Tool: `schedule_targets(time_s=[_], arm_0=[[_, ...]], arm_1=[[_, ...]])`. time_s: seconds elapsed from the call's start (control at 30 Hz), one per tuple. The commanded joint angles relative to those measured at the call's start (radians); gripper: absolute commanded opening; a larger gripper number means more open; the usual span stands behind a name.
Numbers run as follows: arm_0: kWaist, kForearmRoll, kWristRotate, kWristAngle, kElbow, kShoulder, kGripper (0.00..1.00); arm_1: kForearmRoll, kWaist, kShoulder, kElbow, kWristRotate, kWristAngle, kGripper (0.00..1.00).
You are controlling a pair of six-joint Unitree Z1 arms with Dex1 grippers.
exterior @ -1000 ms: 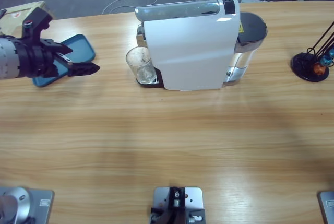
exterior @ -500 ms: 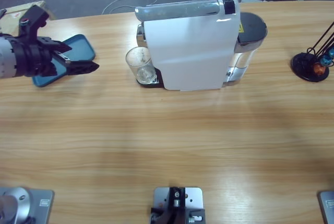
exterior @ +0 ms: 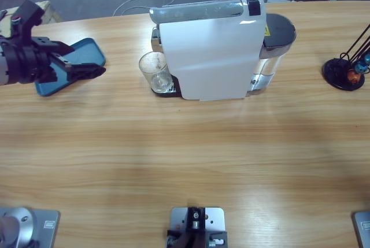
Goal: Pour coffee
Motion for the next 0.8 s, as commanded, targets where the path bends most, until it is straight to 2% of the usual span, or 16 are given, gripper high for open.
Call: schedule_targets(time_s=[0.03, 0.2, 0.37, 0.47, 0.53, 0.63, 0.73, 0.8], arm_0=[[-0.01, 0.042, -0.006, -0.006, 0.02, -0.045, 0.996], [-0.01, 0.083, -0.013, -0.007, 0.007, -0.087, 0.996], [-0.01, 0.185, -0.012, -0.005, -0.028, -0.167, 0.996], [-0.011, 0.227, -0.038, -0.004, -0.02, -0.223, 0.998], [-0.011, 0.282, -0.104, 0.0, -0.029, -0.284, 1.0], [-0.011, 0.343, -0.147, -0.008, -0.026, -0.385, 1.0], [-0.02, 0.413, -0.151, -0.031, -0.014, -0.417, 1.0], [-0.025, 0.421, -0.155, -0.056, 0.016, -0.447, 1.0]], arm_1=[[-0.038, 0.007, -0.038, 0.03, 0.025, -0.042, 1.0], [-0.083, 0.008, -0.1, 0.103, 0.036, -0.051, 1.0], [-0.281, 0.008, -0.424, 0.502, 0.037, -0.01, 1.0], [-0.343, 0.008, -0.609, 0.739, 0.009, -0.005, 1.0], [-0.36, 0.008, -0.715, 0.864, -0.061, -0.031, 1.0], [-0.506, 0.008, -0.898, 1.088, -0.177, -0.038, 1.0], [-0.567, 0.008, -0.997, 1.236, -0.203, -0.071, 1.0], [-0.576, 0.008, -1.012, 1.23, -0.195, -0.077, 1.0]])
